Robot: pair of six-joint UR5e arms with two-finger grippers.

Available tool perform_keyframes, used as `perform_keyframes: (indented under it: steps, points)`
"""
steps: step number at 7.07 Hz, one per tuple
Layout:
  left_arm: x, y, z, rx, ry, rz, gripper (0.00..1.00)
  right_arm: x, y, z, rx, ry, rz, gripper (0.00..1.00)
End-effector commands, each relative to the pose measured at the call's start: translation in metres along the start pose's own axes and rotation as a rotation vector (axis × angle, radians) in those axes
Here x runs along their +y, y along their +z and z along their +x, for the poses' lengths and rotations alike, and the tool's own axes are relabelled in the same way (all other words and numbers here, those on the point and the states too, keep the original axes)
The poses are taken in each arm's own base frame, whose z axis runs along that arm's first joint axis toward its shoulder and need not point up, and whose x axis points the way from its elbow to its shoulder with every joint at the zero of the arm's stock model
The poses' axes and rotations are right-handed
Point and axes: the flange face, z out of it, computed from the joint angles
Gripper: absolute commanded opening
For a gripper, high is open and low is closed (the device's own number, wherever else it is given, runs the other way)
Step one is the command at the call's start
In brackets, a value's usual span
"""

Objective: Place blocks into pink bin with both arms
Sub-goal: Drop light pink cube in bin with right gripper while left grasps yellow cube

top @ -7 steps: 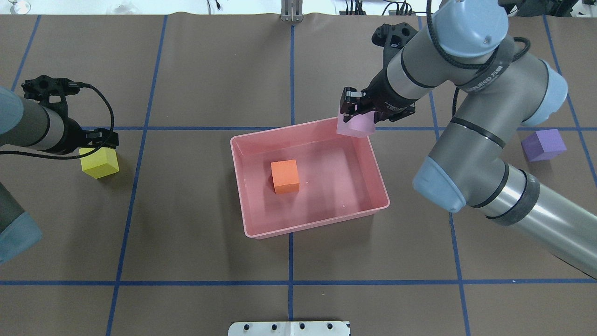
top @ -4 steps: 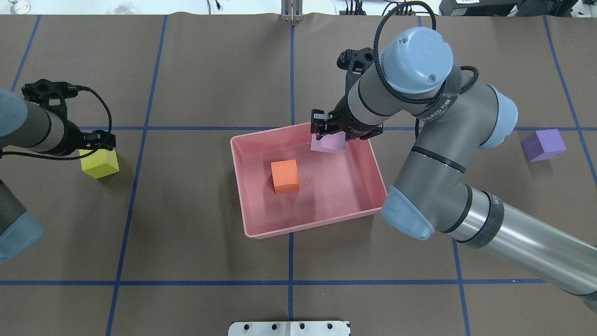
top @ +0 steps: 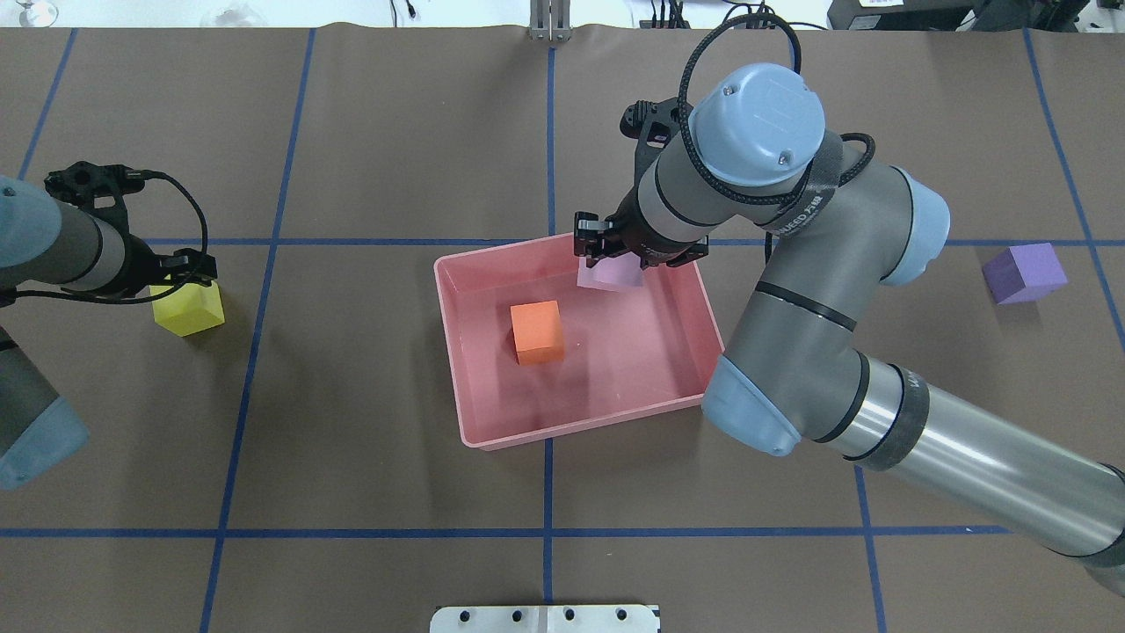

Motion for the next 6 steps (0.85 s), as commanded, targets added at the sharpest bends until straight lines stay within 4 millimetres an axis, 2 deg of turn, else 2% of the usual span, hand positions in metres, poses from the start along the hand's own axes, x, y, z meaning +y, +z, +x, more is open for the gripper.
perform_keyframes:
  steps: [1, 2, 3, 4, 6]
  points:
    - [0.003, 0.018, -0.005, -0.018, -0.032, -0.013, 1.00, 0.003, 0.002, -0.001, 0.001, -0.004, -0.003, 0.13]
    - [0.001, 0.028, -0.006, -0.024, -0.037, -0.015, 1.00, 0.003, 0.002, -0.002, -0.002, -0.003, -0.002, 0.63]
    - [0.000, 0.031, -0.007, -0.019, -0.035, -0.013, 1.00, 0.003, 0.002, -0.002, -0.002, -0.005, -0.002, 0.94]
    - [0.001, 0.032, -0.006, -0.019, -0.036, -0.014, 1.00, 0.003, 0.001, -0.002, -0.005, -0.004, -0.003, 0.98]
    - [0.005, 0.032, 0.000, -0.011, -0.019, -0.019, 0.99, 0.003, -0.001, -0.004, -0.024, -0.009, 0.004, 0.99]
